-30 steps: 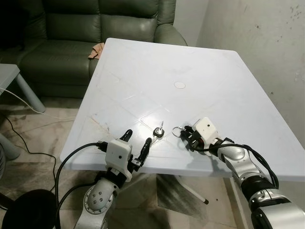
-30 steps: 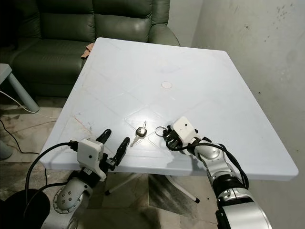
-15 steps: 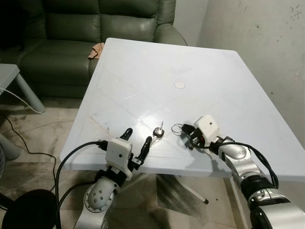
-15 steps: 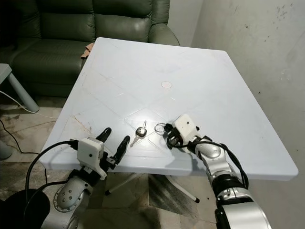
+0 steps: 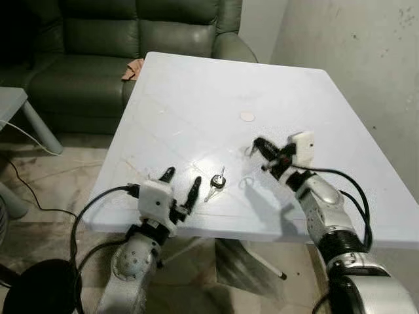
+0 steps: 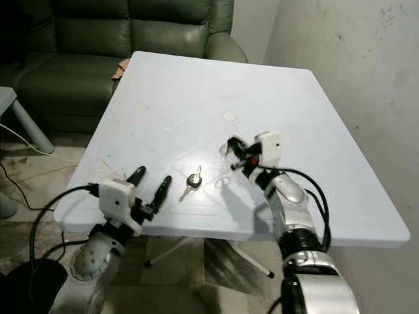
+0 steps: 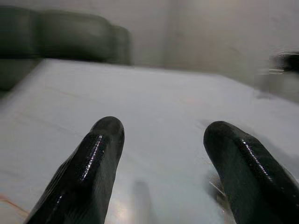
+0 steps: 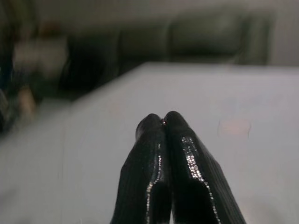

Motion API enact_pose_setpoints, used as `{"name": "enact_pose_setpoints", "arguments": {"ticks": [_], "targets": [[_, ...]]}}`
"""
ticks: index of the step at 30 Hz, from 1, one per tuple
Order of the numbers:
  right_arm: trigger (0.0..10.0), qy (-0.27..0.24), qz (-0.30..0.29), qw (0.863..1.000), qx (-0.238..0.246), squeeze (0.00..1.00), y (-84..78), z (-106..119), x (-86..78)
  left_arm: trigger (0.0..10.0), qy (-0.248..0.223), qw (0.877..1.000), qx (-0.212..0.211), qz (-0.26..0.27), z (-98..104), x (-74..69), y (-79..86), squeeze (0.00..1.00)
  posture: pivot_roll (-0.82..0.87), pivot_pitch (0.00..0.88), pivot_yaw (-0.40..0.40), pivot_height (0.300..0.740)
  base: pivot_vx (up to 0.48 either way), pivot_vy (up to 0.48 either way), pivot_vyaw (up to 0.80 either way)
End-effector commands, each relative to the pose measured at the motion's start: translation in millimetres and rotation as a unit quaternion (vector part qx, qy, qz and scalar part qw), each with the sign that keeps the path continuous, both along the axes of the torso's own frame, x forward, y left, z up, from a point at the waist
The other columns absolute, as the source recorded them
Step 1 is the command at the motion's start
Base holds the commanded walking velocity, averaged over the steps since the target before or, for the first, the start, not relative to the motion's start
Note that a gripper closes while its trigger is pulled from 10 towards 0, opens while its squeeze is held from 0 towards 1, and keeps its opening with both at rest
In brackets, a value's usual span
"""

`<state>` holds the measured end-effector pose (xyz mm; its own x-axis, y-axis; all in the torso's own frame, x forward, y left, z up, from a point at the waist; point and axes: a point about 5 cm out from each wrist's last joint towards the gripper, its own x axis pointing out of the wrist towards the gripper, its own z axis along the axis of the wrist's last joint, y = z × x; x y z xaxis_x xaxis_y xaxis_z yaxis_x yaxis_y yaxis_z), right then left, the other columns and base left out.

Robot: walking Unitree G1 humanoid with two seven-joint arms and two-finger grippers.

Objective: Hang keys on a hook

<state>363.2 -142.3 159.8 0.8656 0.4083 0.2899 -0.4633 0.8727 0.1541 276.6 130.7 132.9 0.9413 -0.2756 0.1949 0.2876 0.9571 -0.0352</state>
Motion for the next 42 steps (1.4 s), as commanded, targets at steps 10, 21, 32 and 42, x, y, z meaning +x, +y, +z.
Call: {"name": "enact_pose_setpoints", "arguments": {"ticks": [10,21,32,42], "targets": [[10.0,-0.040,-0.077,0.996,-0.002,0.00,-1.4,17,-17.0,10.0,-0.022,0.996,-0.033,0.080,19,19.3,47.7,0.00,-0.08,0.011,-0.035,0.740,0.000,0.000,0.00],[10.0,0.007,-0.160,0.986,-0.044,0.00,-19.9,-17,-40.7,10.0,0.001,0.988,-0.056,0.145,9,27.6,75.4,0.00,-0.10,0.000,-0.008,0.740,0.000,0.000,0.00],[10.0,0.028,-0.177,0.980,-0.081,0.00,-17.3,-26,-45.1,10.0,0.014,0.986,-0.050,0.156,2,24.7,83.3,0.00,-0.10,0.000,-0.007,0.740,0.000,0.000,0.00],[10.0,0.019,-0.161,0.979,-0.123,0.00,-5.6,-20,-33.9,10.0,-0.004,0.981,-0.024,0.194,11,28.6,98.0,0.00,-0.08,0.000,-0.019,0.740,0.000,0.000,-0.55]]}}
